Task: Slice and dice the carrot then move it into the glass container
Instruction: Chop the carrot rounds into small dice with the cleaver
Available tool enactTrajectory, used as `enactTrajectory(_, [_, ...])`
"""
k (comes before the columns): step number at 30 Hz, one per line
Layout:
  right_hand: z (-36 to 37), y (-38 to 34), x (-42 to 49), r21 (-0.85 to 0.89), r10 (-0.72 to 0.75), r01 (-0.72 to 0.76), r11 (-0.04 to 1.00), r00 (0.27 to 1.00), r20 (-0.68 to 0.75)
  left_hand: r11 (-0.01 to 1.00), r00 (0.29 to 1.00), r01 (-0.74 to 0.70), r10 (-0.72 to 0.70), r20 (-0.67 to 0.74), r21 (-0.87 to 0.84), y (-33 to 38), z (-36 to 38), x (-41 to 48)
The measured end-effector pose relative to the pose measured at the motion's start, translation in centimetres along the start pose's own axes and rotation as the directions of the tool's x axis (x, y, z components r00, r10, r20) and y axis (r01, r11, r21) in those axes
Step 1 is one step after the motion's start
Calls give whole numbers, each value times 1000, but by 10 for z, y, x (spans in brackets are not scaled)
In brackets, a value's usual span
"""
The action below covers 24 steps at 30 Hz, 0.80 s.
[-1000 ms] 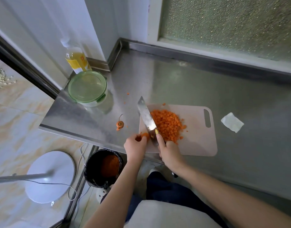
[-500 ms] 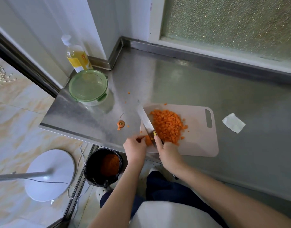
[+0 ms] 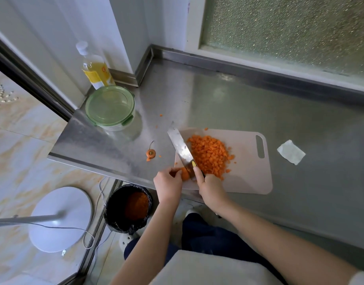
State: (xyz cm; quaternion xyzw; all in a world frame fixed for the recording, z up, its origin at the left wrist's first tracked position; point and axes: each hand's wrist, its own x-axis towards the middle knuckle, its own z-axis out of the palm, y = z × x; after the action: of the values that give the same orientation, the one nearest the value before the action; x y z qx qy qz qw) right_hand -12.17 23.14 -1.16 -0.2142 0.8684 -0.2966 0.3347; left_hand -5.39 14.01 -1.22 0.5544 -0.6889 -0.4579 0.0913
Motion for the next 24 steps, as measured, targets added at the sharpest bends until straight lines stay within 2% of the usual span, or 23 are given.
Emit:
enactTrajectory(5, [-4,1,-3,57,-5,6,998,1000,-13,1000,1000,-5,5,7,24,-2,0,1])
enactTrajectory(12, [-3,2,-12,34,1,-2,999,1000,31,999,1000,20,-20,12,44,-1,1,2])
enactTrajectory(20, [2,-4,-13,-148,-44,44,988,999,3,998,999,31,-32,26,49,-2,1,4])
enactTrajectory(24, [7,-8,-10,-157,-47,48,986,999,16,999,999,25,-27,31,34,-3,1,5])
